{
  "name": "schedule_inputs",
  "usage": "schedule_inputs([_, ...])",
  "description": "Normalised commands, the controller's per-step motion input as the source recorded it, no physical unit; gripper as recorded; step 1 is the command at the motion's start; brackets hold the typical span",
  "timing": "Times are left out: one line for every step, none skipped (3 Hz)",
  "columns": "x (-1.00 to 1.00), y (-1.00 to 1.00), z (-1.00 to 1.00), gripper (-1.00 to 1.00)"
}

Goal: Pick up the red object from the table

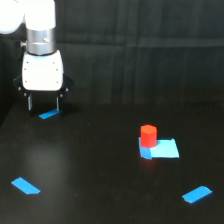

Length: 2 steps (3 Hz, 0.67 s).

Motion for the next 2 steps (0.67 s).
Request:
schedule_inputs([0.60, 0.01, -0.18, 0.96])
schedule_inputs([0.80, -0.03, -0.01, 1.00])
